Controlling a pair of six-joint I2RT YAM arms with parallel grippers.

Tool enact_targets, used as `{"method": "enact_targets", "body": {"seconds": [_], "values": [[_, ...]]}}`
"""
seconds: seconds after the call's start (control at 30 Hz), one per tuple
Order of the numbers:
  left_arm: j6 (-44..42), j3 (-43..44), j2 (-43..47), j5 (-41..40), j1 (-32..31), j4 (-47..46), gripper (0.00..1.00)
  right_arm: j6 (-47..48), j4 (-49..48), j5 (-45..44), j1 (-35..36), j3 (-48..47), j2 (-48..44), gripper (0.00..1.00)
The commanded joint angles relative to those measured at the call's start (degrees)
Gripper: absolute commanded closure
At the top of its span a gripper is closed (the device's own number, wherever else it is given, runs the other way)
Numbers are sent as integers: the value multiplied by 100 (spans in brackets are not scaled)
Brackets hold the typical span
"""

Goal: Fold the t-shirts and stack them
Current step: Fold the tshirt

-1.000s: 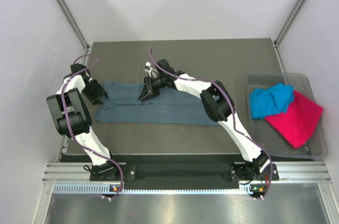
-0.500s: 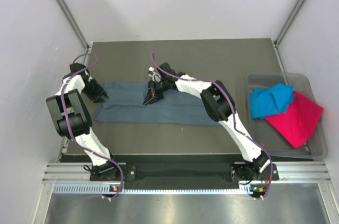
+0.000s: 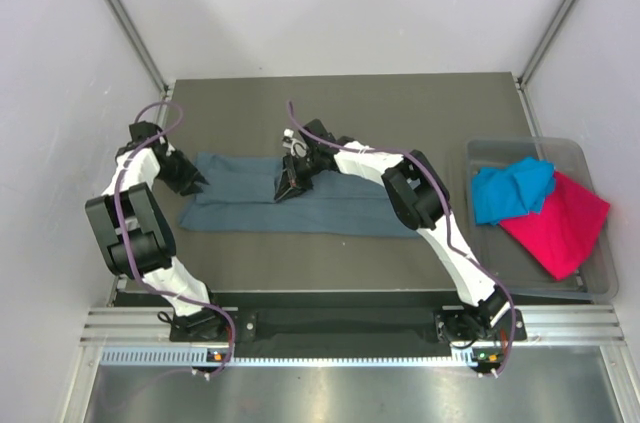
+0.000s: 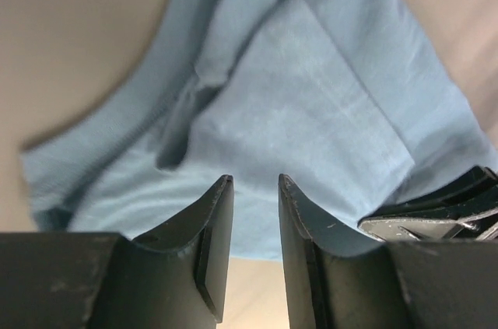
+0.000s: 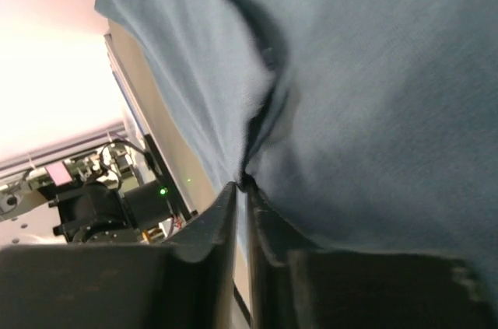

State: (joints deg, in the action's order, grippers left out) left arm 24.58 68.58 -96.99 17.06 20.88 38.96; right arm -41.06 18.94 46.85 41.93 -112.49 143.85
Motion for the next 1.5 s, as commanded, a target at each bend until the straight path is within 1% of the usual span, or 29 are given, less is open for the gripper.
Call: {"method": "enact_targets", "body": {"seconds": [0.0, 0.03, 0.1, 0.17, 0.3, 0.33, 0.43, 0.5, 0.53, 0.57, 0.6, 0.7, 0.73, 0.77, 0.83, 0.9, 1.0, 1.07, 1.13, 1.2, 1.27, 1.37, 1.43, 1.47], "values": [[258, -230, 225, 368, -128, -222, 66, 221, 47, 158, -45, -150, -375, 86], [284, -205, 181, 403, -146, -240, 66, 291, 135, 114, -88, -220, -393, 81], [355, -134, 111, 456, -242, -301, 66, 475, 407, 44, -133, -361, -419, 78], [381, -99, 31, 474, -286, -371, 66, 634, 584, -88, -194, -616, -472, 73], [302, -177, -136, 176, -295, -337, 67, 643, 638, -115, -194, -836, -551, 71], [276, -300, -127, -173, -287, -363, 67, 599, 576, -89, -168, -854, -560, 71], [91, -572, -145, -833, -234, -476, 67, 459, 340, -1, -133, -845, -499, 72], [73, -696, -206, -1011, -147, -495, 67, 82, -151, 113, -115, -854, -394, 72], [100, -836, -198, -1029, -120, -573, 67, -207, -476, 175, -89, -897, -280, 73], [100, -898, -171, -1020, -120, -591, 67, -305, -557, 175, -71, -898, -183, 74], [109, -942, -145, -1029, -120, -600, 68, -393, -610, 201, -71, -1115, -95, 74], [117, -1048, 22, -1056, -120, -635, 67, -657, -672, 219, 8, -1574, 274, 81], [100, -1013, 40, -1056, -120, -618, 67, -823, -768, 228, 43, -1601, 388, 86], [91, -987, 57, -1056, -111, -574, 67, -903, -943, 228, 60, -1584, 424, 88], [65, -899, 75, -1064, -120, -513, 67, -1052, -1032, 149, 87, -1400, 486, 91], [65, -846, 171, -1029, -120, -477, 67, -1132, -1190, 149, 96, -1180, 582, 91], [65, -653, 364, -968, -120, -364, 66, -1019, -1112, 88, 87, -969, 661, 91], [135, -504, 593, -872, -120, -302, 63, -773, -901, 52, 61, -951, 741, 90], [214, -459, 786, -792, -120, -249, 61, -597, -796, 105, -1, -959, 723, 86], [293, -520, 1050, -696, -111, -214, 57, -509, -647, 88, -45, -1012, 575, 83], [398, -626, 1295, -529, -128, -187, 55, -281, -252, 79, -80, -1091, 434, 81], [530, -950, 1630, -423, -128, -178, 52, 176, 609, -26, -159, -1276, 30, 78], [644, -1258, 1989, -475, -128, -169, 48, 737, 1161, -272, -229, -1232, -444, 71], [697, -1372, 2139, -528, -128, -187, 46, 966, 1695, -421, -255, -1110, -637, 67]]}}
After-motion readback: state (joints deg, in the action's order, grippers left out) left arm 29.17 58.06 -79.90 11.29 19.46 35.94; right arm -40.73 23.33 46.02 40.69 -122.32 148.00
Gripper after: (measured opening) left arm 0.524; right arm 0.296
